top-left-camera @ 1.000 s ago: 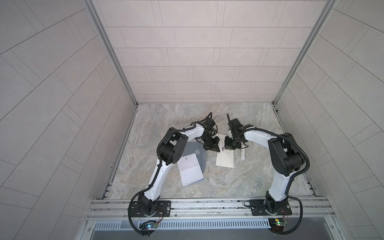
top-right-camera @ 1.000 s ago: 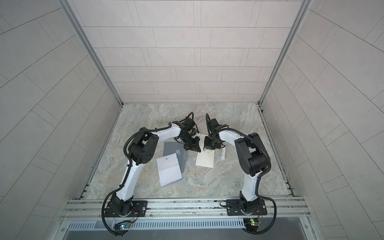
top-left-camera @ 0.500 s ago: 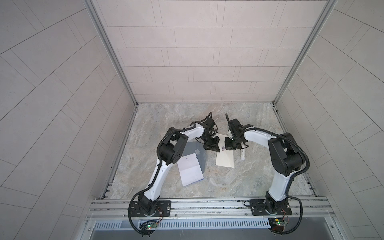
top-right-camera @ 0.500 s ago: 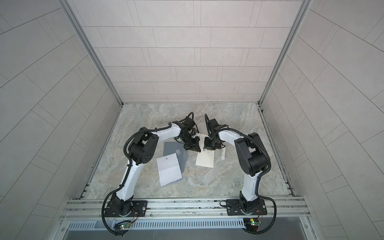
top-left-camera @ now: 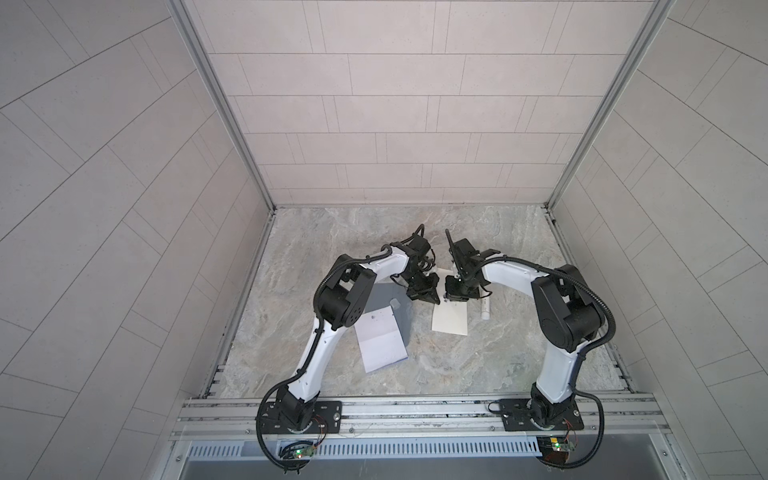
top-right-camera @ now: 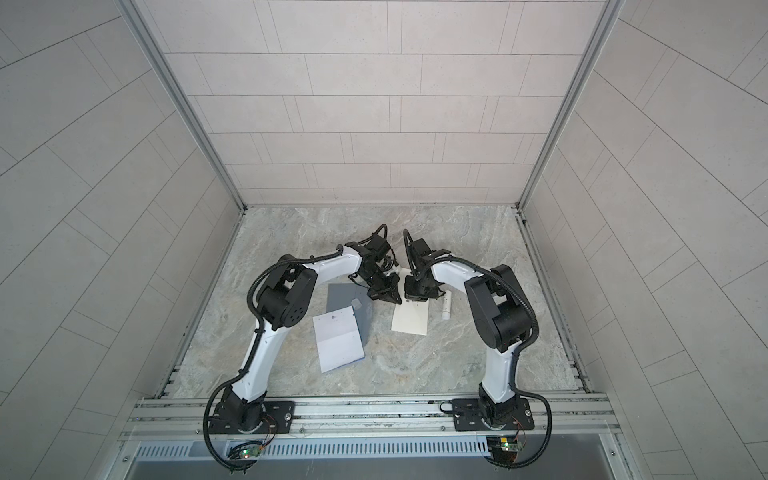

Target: Place the letter into the envelope and seal it

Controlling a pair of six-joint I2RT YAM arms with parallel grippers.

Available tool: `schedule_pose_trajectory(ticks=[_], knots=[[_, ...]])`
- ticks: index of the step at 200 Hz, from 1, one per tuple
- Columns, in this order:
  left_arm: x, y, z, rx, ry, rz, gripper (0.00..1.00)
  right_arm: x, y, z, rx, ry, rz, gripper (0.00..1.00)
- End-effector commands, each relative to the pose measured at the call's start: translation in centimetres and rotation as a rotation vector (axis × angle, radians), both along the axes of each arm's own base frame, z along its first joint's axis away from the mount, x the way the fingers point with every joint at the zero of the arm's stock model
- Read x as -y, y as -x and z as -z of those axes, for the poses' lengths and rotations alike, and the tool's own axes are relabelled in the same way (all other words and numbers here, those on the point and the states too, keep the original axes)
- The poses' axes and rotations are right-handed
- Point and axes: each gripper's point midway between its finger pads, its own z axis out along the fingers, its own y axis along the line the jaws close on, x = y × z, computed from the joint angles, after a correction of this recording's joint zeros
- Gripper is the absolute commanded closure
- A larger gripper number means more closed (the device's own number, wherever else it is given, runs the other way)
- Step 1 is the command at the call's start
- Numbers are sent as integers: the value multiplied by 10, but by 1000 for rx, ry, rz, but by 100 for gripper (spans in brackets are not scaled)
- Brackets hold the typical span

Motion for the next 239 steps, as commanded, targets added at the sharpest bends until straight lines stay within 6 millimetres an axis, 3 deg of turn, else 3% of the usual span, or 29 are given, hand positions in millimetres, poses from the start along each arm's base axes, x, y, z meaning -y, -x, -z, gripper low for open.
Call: schedule_pose_trajectory(ticks=[1, 29, 69, 93, 114, 134, 170, 239], knots=[[-20, 8, 34, -27, -136, -16, 100, 30, 16, 37, -92, 188, 48, 100], [-19, 7, 34, -26, -135, -16, 100, 34, 15, 44, -105, 230, 84, 100], [-19, 7, 33, -22, -136, -15, 100, 13, 22, 55, -133, 166, 56, 100], [-20, 8, 33, -26, -136, -15, 100, 3, 7, 33, -47, 11, 68, 100], [-20, 8, 32, -22, -136, -13, 100, 11, -8, 8, 30, -30, 86, 100], [-19, 7, 33, -23, -135, -14, 100, 17, -13, 0, 33, -37, 90, 100], [-19, 8, 33, -26, -133, -13, 100, 14, -12, 3, 7, -51, 70, 100], [-18, 7, 34, -28, -133, -14, 100, 5, 13, 22, -59, -41, 39, 100]])
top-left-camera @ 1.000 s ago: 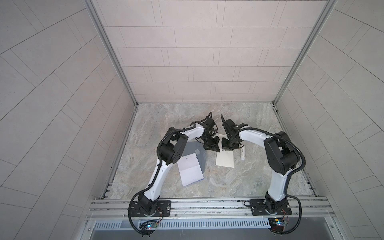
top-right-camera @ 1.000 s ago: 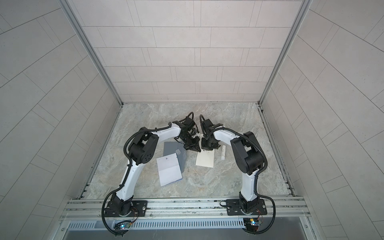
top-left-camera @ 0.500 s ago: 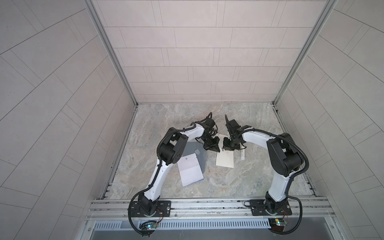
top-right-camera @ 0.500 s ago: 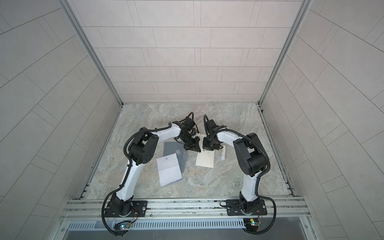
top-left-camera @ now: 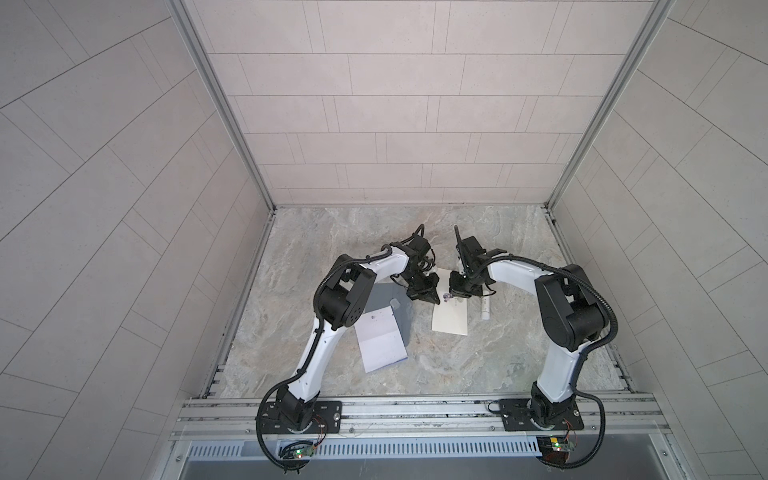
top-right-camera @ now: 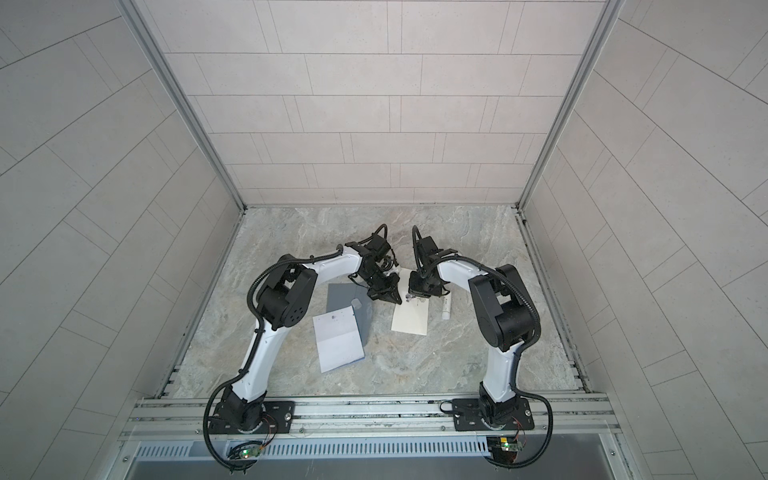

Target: Place the letter into the envelope and seal it

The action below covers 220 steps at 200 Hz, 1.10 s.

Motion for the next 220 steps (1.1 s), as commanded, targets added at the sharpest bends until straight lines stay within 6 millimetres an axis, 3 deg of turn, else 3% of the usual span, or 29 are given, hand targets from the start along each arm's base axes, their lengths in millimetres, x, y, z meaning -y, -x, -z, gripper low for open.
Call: schedule_pose_trajectory(ticks=[1, 35, 112, 175, 198, 220], knots=[[-19, 7, 33, -27, -132, -15, 100, -3, 27, 24, -95, 27, -32, 100], [-19, 7, 33, -27, -134, -15, 100, -3, 35, 32, -122, 55, -39, 100], [-20, 7, 32, -24, -135, -18, 100, 31, 66, 44, -220, 207, 18, 100], [-21, 6, 32, -19, -142, -22, 100, 35, 84, 49, -263, 209, 13, 100], [-22, 5, 31, -12, -146, -26, 100, 29, 82, 48, -250, 174, 2, 100], [-23, -5, 26, 12, -147, -47, 100, 13, 61, 30, -155, 93, -19, 100]])
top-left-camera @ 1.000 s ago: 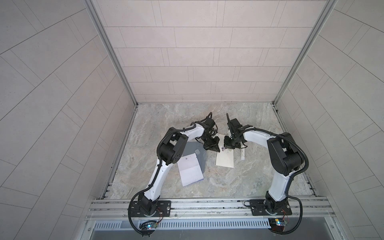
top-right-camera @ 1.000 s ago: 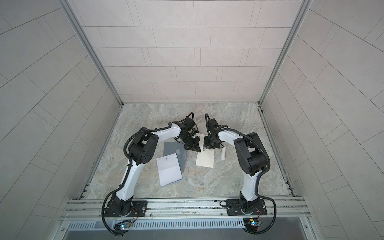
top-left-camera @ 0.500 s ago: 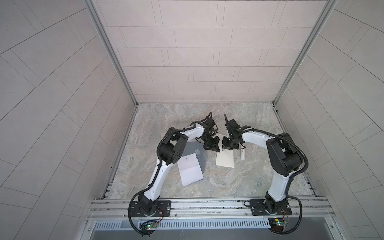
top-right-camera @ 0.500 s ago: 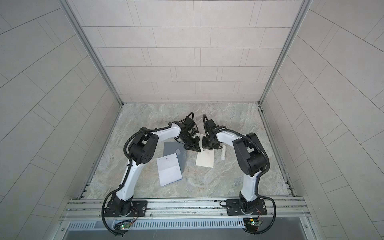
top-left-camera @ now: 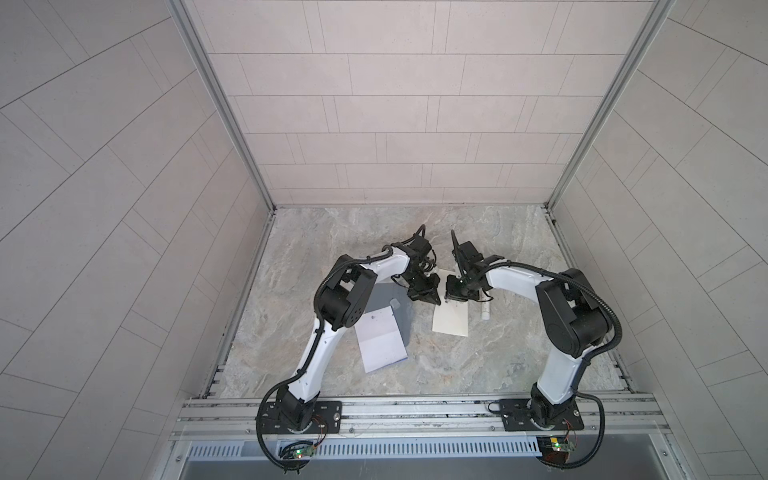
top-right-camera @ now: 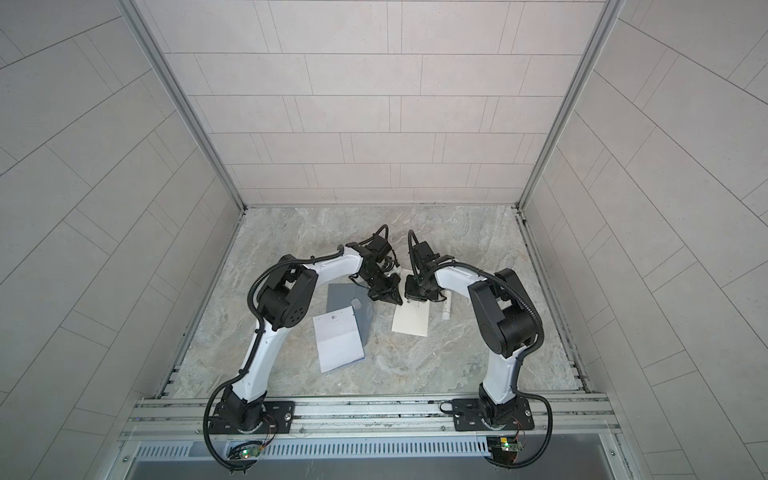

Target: Place the letter into the envelope and seal it

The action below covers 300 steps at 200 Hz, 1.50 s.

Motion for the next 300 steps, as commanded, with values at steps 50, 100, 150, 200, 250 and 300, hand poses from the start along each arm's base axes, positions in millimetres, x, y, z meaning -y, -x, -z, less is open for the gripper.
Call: schedule_pose_trajectory(ticks=[50, 100, 150, 200, 250, 300], knots=[[-13, -37, 2, 83, -100, -112, 100, 19, -7, -67, 134, 47, 3, 85], [-2, -59, -59, 204, -17, -129, 44, 7, -4, -100, 214, -8, -85, 61], [-62, -70, -131, 339, 24, -335, 36, -57, 27, -106, 238, -106, -334, 53], [-173, -22, -113, 315, -168, -495, 28, -120, 53, -79, 152, -71, -545, 49], [-218, 13, -74, 213, -208, -592, 28, -129, 39, -48, 85, -50, -546, 53], [-227, 26, -51, 179, -272, -572, 28, -139, 43, -30, 24, -128, -545, 72]])
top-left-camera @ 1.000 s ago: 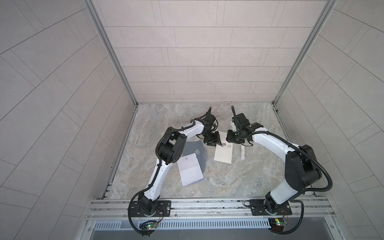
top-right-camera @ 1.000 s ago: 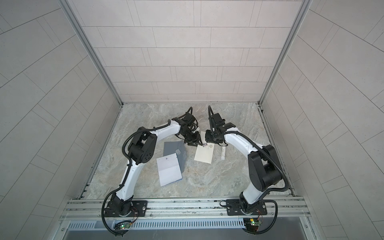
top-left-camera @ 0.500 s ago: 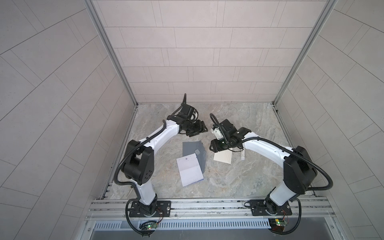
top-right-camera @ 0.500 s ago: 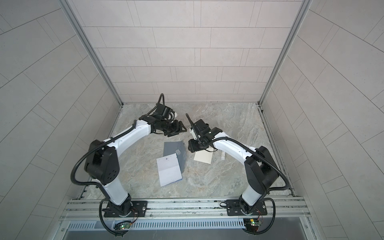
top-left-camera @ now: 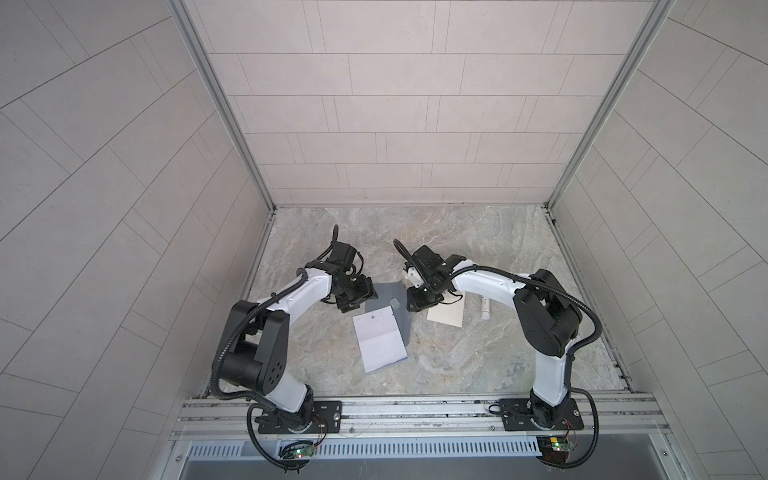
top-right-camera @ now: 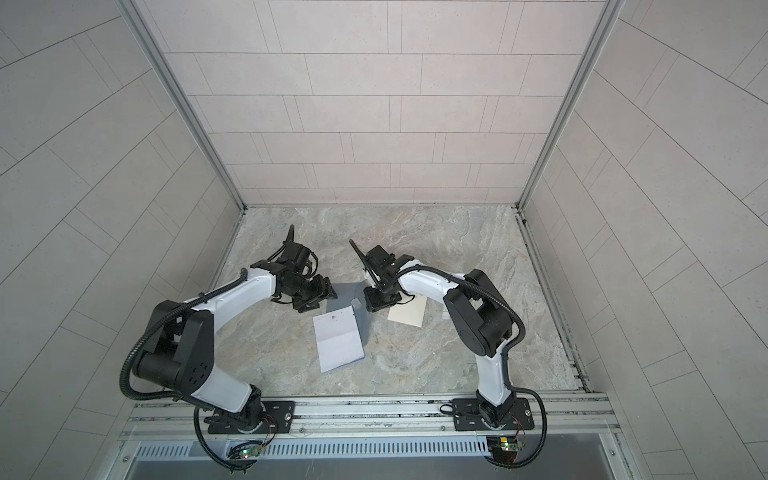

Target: Place the letter into the envelope and seal it

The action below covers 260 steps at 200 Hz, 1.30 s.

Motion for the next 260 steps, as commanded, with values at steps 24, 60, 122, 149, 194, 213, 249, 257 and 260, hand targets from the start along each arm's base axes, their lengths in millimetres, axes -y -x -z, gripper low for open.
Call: schedule_pose_trajectory(ticks=[24, 60, 122, 149, 194, 213, 249, 257, 260], knots=[[-8, 6, 13, -15, -47, 11, 28, 0, -3, 3, -42, -68, 30, 85], [-8, 2, 14, -6, -48, 8, 28, 18, -15, 2, -40, -63, 92, 94], [3, 6, 14, -20, -20, 77, 28, 68, -36, -8, 16, 25, 168, 84], [6, 19, 18, -56, -16, 107, 28, 84, -43, -31, 113, 67, 206, 63], [17, 40, 32, -120, 48, 143, 27, 74, -28, -76, 246, 11, 156, 61], [21, 43, 38, -134, 77, 137, 27, 51, -4, -74, 202, -5, 23, 64], [24, 39, 47, -150, 84, 138, 27, 9, 46, -36, 42, 11, -204, 66], [24, 39, 50, -157, 81, 137, 27, 5, 51, -26, 17, 30, -227, 66], [24, 39, 50, -157, 79, 138, 27, 4, 52, -22, 9, 40, -232, 66]])
